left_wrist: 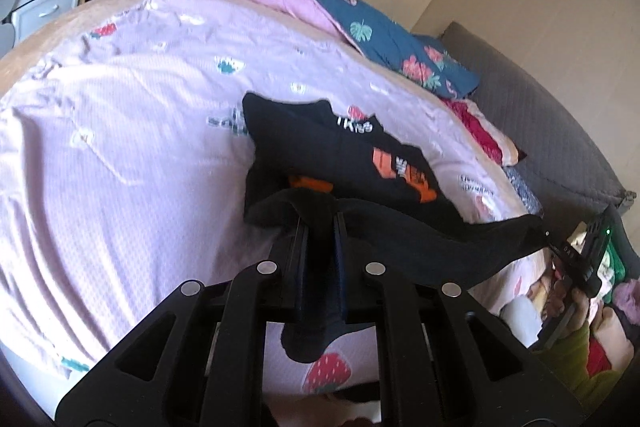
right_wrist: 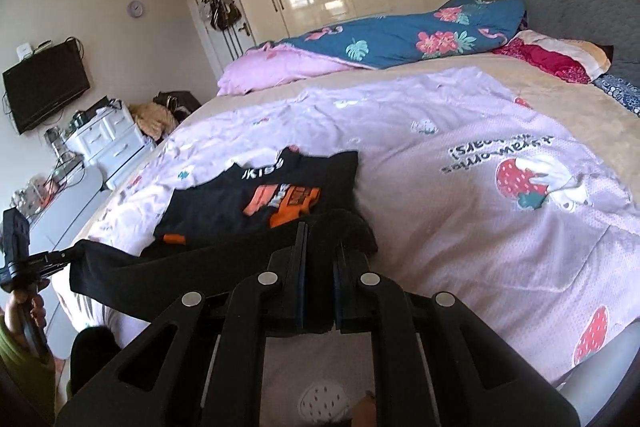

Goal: Fold small clothes
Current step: 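Lift the hem with both grippers and fold it over toward the collar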

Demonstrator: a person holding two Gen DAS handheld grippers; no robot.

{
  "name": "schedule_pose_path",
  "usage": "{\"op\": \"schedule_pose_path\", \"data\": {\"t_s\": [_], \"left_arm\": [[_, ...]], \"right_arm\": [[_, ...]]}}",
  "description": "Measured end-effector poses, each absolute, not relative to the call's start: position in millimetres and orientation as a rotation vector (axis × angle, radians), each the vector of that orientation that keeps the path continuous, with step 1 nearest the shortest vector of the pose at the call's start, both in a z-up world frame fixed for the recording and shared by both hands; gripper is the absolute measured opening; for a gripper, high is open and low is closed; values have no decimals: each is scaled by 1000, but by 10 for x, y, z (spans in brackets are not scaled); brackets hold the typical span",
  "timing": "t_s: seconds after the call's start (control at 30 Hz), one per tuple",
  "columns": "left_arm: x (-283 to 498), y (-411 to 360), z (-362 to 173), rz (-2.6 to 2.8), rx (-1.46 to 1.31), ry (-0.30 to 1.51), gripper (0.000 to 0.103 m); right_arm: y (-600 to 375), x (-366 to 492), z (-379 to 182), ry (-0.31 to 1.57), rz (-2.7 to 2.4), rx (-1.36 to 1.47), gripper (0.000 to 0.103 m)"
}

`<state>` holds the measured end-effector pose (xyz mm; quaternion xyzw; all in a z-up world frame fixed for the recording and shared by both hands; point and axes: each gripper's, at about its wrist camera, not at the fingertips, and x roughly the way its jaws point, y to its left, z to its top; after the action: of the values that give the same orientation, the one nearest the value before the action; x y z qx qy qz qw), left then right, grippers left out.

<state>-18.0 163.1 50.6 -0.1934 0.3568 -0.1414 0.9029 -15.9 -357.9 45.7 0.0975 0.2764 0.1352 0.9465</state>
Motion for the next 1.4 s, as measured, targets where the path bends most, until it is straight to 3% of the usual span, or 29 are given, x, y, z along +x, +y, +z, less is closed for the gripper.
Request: {"op": "schedule_pose_path", "data": {"t_s": [0.57,1.4], "left_arm": [[316,1659,739,-243,-426,641,4],[1169,1729,342,-123,-445,691,3]], "right_arm": [[-3435,431,670,513,218,208,9],[-3120,1403,374,603,126,152,9]]}}
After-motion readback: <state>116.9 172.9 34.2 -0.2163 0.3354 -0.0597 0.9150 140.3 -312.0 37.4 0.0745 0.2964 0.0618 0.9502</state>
